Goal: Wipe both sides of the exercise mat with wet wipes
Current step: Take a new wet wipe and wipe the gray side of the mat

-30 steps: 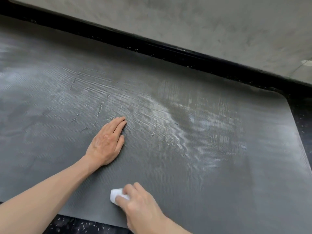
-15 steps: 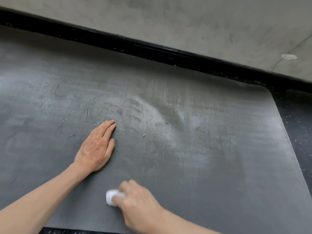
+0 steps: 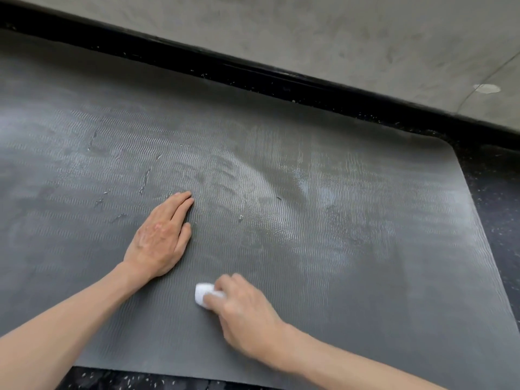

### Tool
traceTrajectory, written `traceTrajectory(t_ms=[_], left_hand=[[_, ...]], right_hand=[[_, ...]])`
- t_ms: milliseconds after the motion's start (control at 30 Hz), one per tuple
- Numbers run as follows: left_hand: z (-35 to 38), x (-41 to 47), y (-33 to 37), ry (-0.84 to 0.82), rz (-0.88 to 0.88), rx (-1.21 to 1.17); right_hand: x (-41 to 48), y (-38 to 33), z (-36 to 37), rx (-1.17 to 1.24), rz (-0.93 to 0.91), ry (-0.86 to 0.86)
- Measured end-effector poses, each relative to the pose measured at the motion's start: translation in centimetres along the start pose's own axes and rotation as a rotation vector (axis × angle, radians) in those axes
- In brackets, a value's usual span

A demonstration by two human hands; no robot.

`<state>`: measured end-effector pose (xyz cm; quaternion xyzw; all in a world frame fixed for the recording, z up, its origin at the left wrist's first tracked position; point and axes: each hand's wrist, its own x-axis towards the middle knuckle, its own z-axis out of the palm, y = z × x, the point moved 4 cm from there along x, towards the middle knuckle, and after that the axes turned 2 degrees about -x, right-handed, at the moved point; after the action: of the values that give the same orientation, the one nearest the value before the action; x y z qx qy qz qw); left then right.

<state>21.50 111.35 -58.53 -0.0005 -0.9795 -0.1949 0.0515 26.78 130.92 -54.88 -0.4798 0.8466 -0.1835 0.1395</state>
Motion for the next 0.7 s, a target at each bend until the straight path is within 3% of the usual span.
traceTrajectory(t_ms=[200, 400, 600, 700], left_hand=[[-0.2, -0.2, 0.1, -0.005, -0.01, 0.025], [-0.2, 0.0, 0.1, -0.006, -0.001, 0.013], [-0.2, -0.2, 0.1, -0.015, -0.012, 0.021], [-0.1, -0.1, 0.0, -0.013, -0.01, 0.011]], right_hand=[[-4.3, -2.7, 1.3, -0.037, -0.164, -0.157], [-0.1, 2.8, -1.5, -0.01, 0.081, 0.069], [-5.4, -0.1, 0.0, -0.053, -0.251, -0.215], [-1.1, 3.9, -2.0, -0.064, -0.071, -0.045]])
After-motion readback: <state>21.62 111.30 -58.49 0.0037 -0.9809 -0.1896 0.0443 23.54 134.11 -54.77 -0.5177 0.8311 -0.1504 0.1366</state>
